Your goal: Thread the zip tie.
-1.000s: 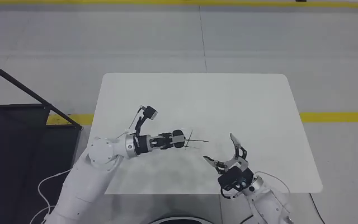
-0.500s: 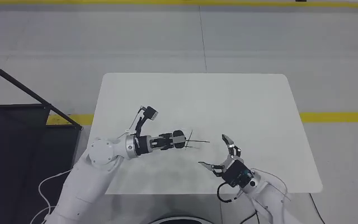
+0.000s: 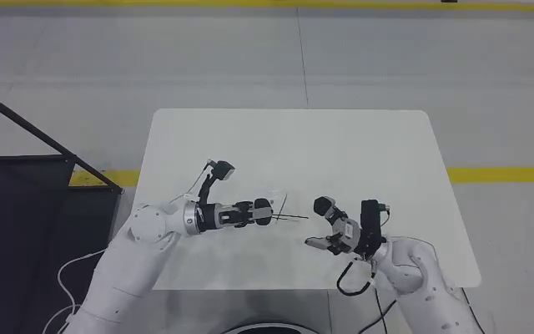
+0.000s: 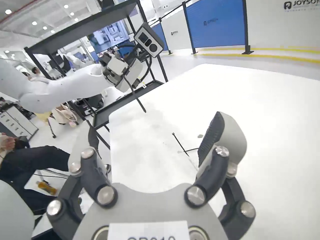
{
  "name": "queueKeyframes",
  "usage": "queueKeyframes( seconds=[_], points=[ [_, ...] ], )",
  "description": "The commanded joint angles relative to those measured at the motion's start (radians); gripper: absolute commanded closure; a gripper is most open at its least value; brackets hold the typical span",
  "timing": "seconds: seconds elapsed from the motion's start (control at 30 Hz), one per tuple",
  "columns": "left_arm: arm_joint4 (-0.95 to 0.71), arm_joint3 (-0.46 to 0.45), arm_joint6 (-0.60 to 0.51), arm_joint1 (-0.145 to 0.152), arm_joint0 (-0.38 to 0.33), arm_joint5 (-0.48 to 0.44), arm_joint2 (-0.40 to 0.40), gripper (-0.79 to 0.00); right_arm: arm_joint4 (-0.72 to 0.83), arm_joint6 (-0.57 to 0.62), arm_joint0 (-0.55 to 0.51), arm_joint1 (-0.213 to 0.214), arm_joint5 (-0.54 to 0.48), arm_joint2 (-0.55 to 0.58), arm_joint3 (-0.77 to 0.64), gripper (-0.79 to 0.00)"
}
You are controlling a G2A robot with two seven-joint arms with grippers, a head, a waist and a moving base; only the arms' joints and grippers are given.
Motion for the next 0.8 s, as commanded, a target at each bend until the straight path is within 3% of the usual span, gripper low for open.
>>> queueKeyframes(
  seconds=[0.0, 0.27, 0.37, 0.4, 0.43, 0.53, 0.63, 0.7, 0.77],
  points=[
    [-0.004, 0.003, 0.003, 0.001, 0.001, 0.003, 0.001, 0.000, 0.009, 0.000, 0.000, 0.001, 0.000, 0.000, 0.000, -0.785],
    [-0.004, 0.003, 0.003, 0.001, 0.001, 0.003, 0.001, 0.000, 0.009, 0.000, 0.000, 0.001, 0.000, 0.000, 0.000, -0.785],
    [0.020, -0.017, 0.026, 0.001, 0.011, 0.010, 0.007, 0.000, 0.078, 0.024, 0.002, -0.003, 0.053, -0.023, 0.009, -0.785],
    [0.027, -0.021, 0.032, 0.002, 0.015, 0.010, 0.006, 0.000, 0.129, 0.046, 0.009, -0.004, 0.057, -0.035, 0.025, -0.745],
    [0.041, -0.023, 0.039, 0.003, 0.018, 0.010, 0.005, 0.000, 0.189, 0.088, 0.020, -0.003, 0.058, -0.053, 0.043, -0.674],
    [0.060, -0.028, 0.050, 0.004, 0.025, 0.005, 0.005, 0.000, 0.404, 0.256, 0.071, 0.002, 0.088, -0.096, 0.087, -0.637],
    [0.073, -0.025, 0.051, 0.006, 0.023, -0.008, 0.005, 0.000, 0.611, 0.414, 0.108, 0.012, 0.099, -0.116, 0.111, -0.505],
    [0.082, -0.021, 0.055, 0.007, 0.019, -0.014, 0.005, 0.000, 0.757, 0.517, 0.122, 0.021, 0.095, -0.126, 0.119, -0.542],
    [0.083, -0.018, 0.056, 0.008, 0.016, -0.020, 0.008, 0.000, 0.879, 0.623, 0.135, 0.031, 0.096, -0.126, 0.130, -0.505]
  ],
)
